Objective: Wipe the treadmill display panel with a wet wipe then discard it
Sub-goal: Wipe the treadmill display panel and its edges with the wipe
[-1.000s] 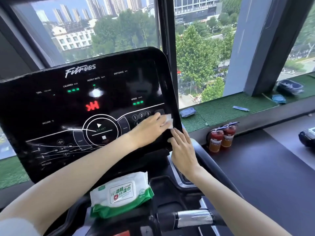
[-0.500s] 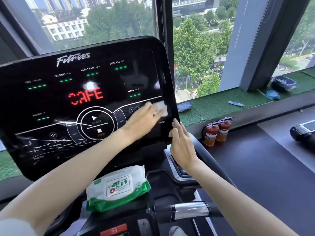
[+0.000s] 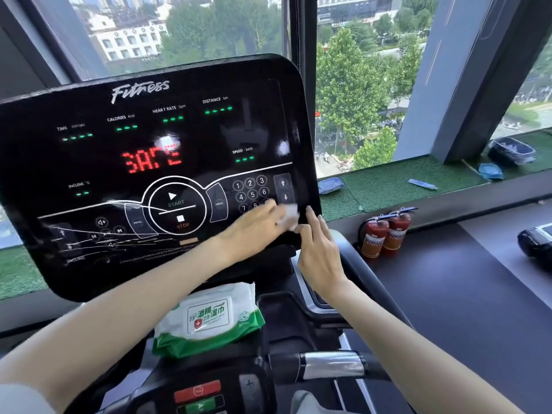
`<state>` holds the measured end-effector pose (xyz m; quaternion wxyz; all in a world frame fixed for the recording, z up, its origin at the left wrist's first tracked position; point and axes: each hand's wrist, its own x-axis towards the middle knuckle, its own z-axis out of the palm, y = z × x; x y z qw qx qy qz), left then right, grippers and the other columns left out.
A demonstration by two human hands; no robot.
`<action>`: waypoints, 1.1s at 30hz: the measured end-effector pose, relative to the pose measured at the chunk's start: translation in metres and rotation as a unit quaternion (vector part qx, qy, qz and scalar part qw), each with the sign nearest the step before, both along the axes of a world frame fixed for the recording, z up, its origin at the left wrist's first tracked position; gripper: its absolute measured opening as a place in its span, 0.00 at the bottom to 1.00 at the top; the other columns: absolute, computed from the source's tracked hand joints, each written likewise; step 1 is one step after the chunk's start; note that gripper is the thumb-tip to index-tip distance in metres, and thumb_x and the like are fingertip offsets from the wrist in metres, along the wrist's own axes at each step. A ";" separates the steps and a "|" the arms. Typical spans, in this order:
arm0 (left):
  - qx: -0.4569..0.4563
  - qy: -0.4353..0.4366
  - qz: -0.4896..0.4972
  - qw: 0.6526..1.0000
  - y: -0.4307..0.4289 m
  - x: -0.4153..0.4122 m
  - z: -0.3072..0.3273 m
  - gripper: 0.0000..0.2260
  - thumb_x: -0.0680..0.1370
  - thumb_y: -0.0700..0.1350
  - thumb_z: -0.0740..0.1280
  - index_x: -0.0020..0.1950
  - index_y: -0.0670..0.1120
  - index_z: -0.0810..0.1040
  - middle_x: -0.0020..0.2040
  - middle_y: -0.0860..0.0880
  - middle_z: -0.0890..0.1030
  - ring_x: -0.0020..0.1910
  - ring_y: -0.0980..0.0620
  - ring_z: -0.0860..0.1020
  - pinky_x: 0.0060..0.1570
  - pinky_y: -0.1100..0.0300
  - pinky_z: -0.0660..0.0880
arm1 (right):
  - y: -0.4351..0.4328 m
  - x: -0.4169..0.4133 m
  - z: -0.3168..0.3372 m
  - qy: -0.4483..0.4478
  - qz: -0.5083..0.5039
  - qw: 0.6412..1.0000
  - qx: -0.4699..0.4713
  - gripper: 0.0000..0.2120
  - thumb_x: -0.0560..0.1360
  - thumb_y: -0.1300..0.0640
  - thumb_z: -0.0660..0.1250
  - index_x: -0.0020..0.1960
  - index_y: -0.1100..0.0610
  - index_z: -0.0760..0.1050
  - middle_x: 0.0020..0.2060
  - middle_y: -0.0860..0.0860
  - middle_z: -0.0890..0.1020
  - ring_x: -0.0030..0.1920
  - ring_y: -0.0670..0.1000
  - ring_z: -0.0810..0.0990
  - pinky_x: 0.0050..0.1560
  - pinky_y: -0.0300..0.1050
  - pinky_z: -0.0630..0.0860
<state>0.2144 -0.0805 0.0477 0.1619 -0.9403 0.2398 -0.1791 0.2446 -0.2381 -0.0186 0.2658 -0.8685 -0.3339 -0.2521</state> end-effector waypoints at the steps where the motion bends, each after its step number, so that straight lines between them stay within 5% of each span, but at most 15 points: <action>1: 0.045 0.007 -0.032 0.998 0.003 -0.003 -0.002 0.23 0.71 0.31 0.60 0.65 0.41 0.72 0.47 0.44 0.76 0.42 0.45 0.73 0.36 0.54 0.74 | -0.001 0.000 0.001 0.002 -0.001 1.000 -0.002 0.19 0.64 0.67 0.45 0.49 0.62 0.70 0.60 0.70 0.73 0.66 0.60 0.67 0.69 0.49 0.62; 3: 0.036 -0.040 -0.001 0.999 0.015 -0.001 0.008 0.22 0.72 0.33 0.53 0.64 0.41 0.73 0.49 0.42 0.77 0.43 0.43 0.74 0.39 0.52 0.77 | -0.002 0.000 0.000 -0.001 -0.002 1.000 -0.014 0.22 0.64 0.67 0.48 0.55 0.64 0.70 0.63 0.69 0.71 0.67 0.59 0.65 0.68 0.53 0.64; 7: -0.185 -0.134 0.196 0.954 0.027 0.005 0.034 0.27 0.69 0.27 0.58 0.68 0.40 0.70 0.48 0.39 0.73 0.46 0.41 0.68 0.33 0.50 0.75 | 0.002 0.001 -0.007 0.021 -0.003 0.995 -0.102 0.40 0.61 0.71 0.62 0.72 0.65 0.55 0.72 0.67 0.58 0.71 0.62 0.62 0.71 0.56 0.60; 10: -0.090 -0.058 0.095 0.990 0.016 -0.001 0.013 0.26 0.71 0.32 0.51 0.68 0.41 0.70 0.48 0.41 0.73 0.45 0.44 0.66 0.32 0.52 0.74 | 0.006 0.000 -0.010 0.019 -0.024 0.987 -0.159 0.43 0.63 0.68 0.63 0.74 0.65 0.47 0.72 0.69 0.52 0.74 0.63 0.53 0.73 0.56 0.54; 12: 0.035 0.030 -0.008 0.999 0.015 -0.010 0.007 0.25 0.70 0.31 0.57 0.67 0.42 0.71 0.47 0.44 0.75 0.44 0.46 0.70 0.35 0.55 0.74 | 0.008 0.001 -0.011 0.006 -0.035 0.980 -0.196 0.42 0.67 0.65 0.62 0.75 0.66 0.44 0.73 0.68 0.50 0.75 0.62 0.45 0.74 0.56 0.48; 14: 0.057 0.003 -0.021 0.998 0.023 -0.010 0.014 0.25 0.68 0.30 0.61 0.65 0.42 0.73 0.46 0.44 0.76 0.43 0.46 0.73 0.36 0.56 0.75 | 0.008 0.001 -0.011 0.002 -0.043 0.974 -0.221 0.41 0.69 0.63 0.64 0.74 0.68 0.44 0.73 0.68 0.51 0.75 0.61 0.43 0.73 0.56 0.46; 19: -0.239 -0.149 0.200 0.938 0.019 0.000 0.023 0.29 0.65 0.24 0.62 0.65 0.40 0.72 0.46 0.40 0.72 0.44 0.43 0.69 0.34 0.54 0.75 | 0.007 -0.001 -0.009 0.005 -0.058 0.968 -0.245 0.43 0.68 0.58 0.68 0.73 0.71 0.47 0.72 0.69 0.53 0.75 0.61 0.50 0.72 0.57 0.48; 24: -0.008 -0.005 0.042 0.999 0.010 -0.023 0.006 0.25 0.69 0.30 0.56 0.65 0.41 0.73 0.48 0.42 0.76 0.44 0.44 0.73 0.39 0.53 0.76 | 0.004 -0.001 -0.007 0.004 -0.058 0.965 -0.255 0.42 0.70 0.54 0.67 0.73 0.70 0.47 0.73 0.68 0.51 0.75 0.60 0.50 0.73 0.57 0.47; 26: -0.153 -0.017 0.158 0.975 0.020 -0.017 0.023 0.20 0.73 0.30 0.57 0.63 0.42 0.74 0.52 0.39 0.74 0.48 0.41 0.72 0.43 0.49 0.76 | 0.005 -0.002 -0.007 0.013 -0.061 0.968 -0.244 0.43 0.69 0.55 0.67 0.73 0.70 0.48 0.73 0.68 0.51 0.75 0.60 0.51 0.72 0.56 0.48; 28: -0.301 -0.122 0.255 0.911 0.031 -0.008 0.037 0.22 0.71 0.27 0.59 0.62 0.41 0.74 0.50 0.38 0.72 0.48 0.41 0.70 0.37 0.50 0.75 | 0.006 -0.004 -0.008 0.017 -0.062 0.969 -0.239 0.42 0.70 0.55 0.66 0.73 0.70 0.46 0.73 0.68 0.50 0.75 0.60 0.50 0.73 0.55 0.47; 30: -0.280 -0.173 0.253 0.910 0.030 -0.005 0.033 0.29 0.66 0.23 0.61 0.64 0.41 0.73 0.49 0.40 0.71 0.47 0.43 0.67 0.32 0.52 0.74 | 0.006 -0.005 -0.009 0.019 -0.056 0.971 -0.233 0.41 0.71 0.56 0.64 0.74 0.69 0.45 0.74 0.67 0.47 0.75 0.60 0.49 0.73 0.55 0.47; 33: -0.062 -0.018 0.107 0.992 0.018 -0.016 0.007 0.34 0.61 0.25 0.66 0.66 0.43 0.71 0.49 0.45 0.71 0.45 0.47 0.68 0.30 0.57 0.75 | 0.002 -0.003 -0.011 0.024 -0.046 0.974 -0.218 0.40 0.72 0.57 0.64 0.74 0.68 0.46 0.74 0.65 0.47 0.75 0.58 0.49 0.73 0.55 0.47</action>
